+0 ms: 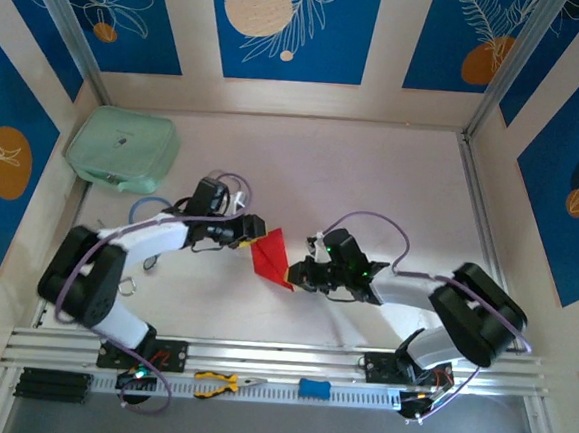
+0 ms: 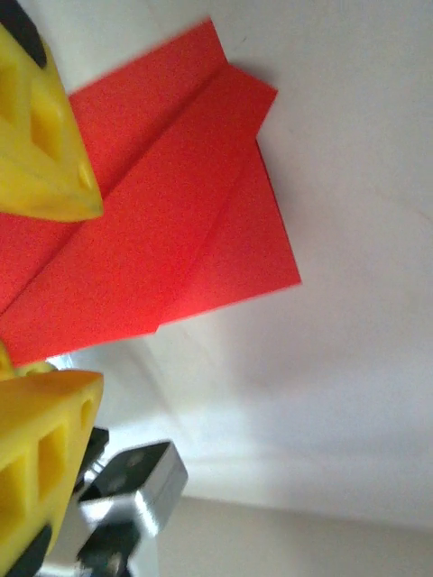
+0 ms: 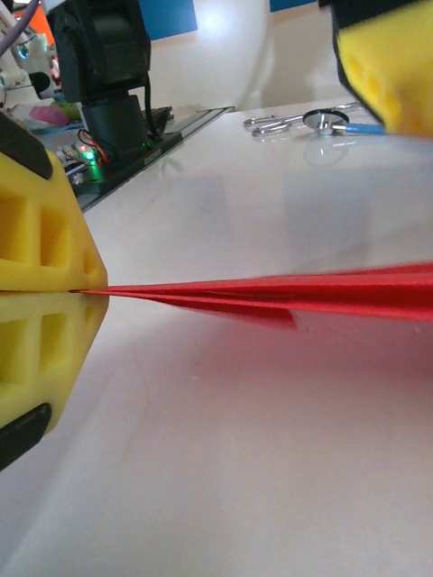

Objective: Fold a paper plane with a square sheet of paper (pick it up from the middle)
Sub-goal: Turn over the paper at the center of the table.

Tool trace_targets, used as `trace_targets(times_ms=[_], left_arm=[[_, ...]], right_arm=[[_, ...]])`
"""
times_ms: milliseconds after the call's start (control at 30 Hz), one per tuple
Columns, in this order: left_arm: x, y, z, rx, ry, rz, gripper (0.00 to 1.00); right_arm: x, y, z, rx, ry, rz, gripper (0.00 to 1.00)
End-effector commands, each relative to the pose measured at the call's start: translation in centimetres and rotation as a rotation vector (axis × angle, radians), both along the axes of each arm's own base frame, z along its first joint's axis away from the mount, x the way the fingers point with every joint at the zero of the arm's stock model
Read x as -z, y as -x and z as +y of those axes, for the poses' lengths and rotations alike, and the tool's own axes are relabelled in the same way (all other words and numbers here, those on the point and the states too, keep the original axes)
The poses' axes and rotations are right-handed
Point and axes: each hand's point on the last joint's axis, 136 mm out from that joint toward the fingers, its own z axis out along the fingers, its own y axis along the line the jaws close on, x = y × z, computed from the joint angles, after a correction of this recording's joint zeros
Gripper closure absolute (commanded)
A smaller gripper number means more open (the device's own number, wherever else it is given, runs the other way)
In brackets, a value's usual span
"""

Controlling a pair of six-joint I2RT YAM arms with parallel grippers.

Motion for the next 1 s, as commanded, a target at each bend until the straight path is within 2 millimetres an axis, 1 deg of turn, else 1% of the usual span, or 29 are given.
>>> trace_targets(times_ms=[0,133,233,300,367,433,533,633,767,900,967], left_arm=[[0.0,1.8,2.1,-0.051,-0.068,0.013,0.49],[-0.5,3.6,3.6,-0.083,-0.089,-0.008,0.48],[-1.1,5.0,4.8,-0.099,-0.104,-0.043,0.45],[-1.5,5.4,5.5,-0.097,-0.128,-0.077,0.43],[-1.7,5.4,6.0,-0.09,-0.155,-0.108,0.4],[-1.8,5.3,6.0,-0.071,-0.166,-0.112,0.39],[-1.6,5.0,5.5,-0.043,-0.168,-0.093,0.39],[-1.2,4.6,5.7,-0.057,-0.186,-0.077,0.38],[-1.2,4.1,6.2,-0.092,-0.188,-0.081,0.37],[-1.0,3.8,7.2,-0.133,-0.206,-0.074,0.36],[-1.0,3.4,8.1,-0.17,-0.228,-0.07,0.36]], right_arm=[[-0.5,0.6,-2.5,-0.059,0.169,-0.067,0.92],[-2.5,0.3,-4.6,-0.08,0.276,-0.192,0.92],[-4.4,-0.4,-6.2,-0.045,0.35,-0.286,0.92],[-5.4,-1.0,-7.7,0.006,0.43,-0.33,0.92],[-6.1,-1.4,-9.2,0.044,0.529,-0.366,0.92],[-6.5,-1.4,-10.9,0.076,0.646,-0.391,0.91],[-6.6,-1.3,-12.6,0.096,0.803,-0.427,0.91],[-6.8,-1.2,-14.3,0.125,0.963,-0.448,0.92],[-7.4,-1.5,-15.2,0.139,1.139,-0.482,0.92],[-7.2,-1.8,-14.8,0.12,1.241,-0.497,0.93],[-6.6,-1.9,-14.0,0.083,1.27,-0.506,0.92]])
